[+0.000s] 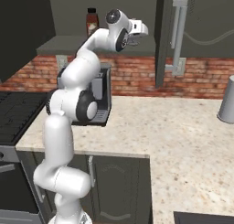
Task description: Pick the candle and candle from the dining table and place them in the open cabinet. Close the cabinet after placing the objects.
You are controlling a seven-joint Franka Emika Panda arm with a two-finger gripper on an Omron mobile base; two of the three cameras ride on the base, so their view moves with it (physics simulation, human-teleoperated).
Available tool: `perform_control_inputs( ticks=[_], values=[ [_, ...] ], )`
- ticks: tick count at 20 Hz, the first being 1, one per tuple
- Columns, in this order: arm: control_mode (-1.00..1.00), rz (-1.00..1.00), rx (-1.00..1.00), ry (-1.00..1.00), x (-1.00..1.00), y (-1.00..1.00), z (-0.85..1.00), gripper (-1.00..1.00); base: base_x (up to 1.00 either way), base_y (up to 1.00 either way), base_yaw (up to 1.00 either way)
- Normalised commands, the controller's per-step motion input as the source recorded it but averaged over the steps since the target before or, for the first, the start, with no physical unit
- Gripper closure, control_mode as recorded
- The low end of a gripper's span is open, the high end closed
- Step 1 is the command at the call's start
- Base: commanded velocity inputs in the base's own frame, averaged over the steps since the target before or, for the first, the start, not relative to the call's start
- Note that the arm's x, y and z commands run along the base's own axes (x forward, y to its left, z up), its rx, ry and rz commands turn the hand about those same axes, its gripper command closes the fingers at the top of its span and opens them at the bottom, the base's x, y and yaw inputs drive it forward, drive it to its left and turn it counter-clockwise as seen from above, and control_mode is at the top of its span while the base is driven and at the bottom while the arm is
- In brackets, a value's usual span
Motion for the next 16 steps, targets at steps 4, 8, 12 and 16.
perform_control_inputs(
  ticks=[4, 8, 12, 16],
  values=[
    [-1.00, 0.00, -0.01, -0.11, -0.74, 0.18, -0.21, -1.00, 0.00, 0.00, 0.00],
    [-1.00, 0.00, -0.02, -0.13, -0.84, 0.22, -0.24, -1.00, 0.00, 0.00, 0.00],
    [-1.00, 0.00, -0.01, -0.14, -0.94, 0.32, -0.14, -1.00, 0.00, 0.00, 0.00],
    [-1.00, 0.00, 0.00, -0.14, -1.00, 0.33, 0.00, -1.00, 0.00, 0.00, 0.00]
  ],
)
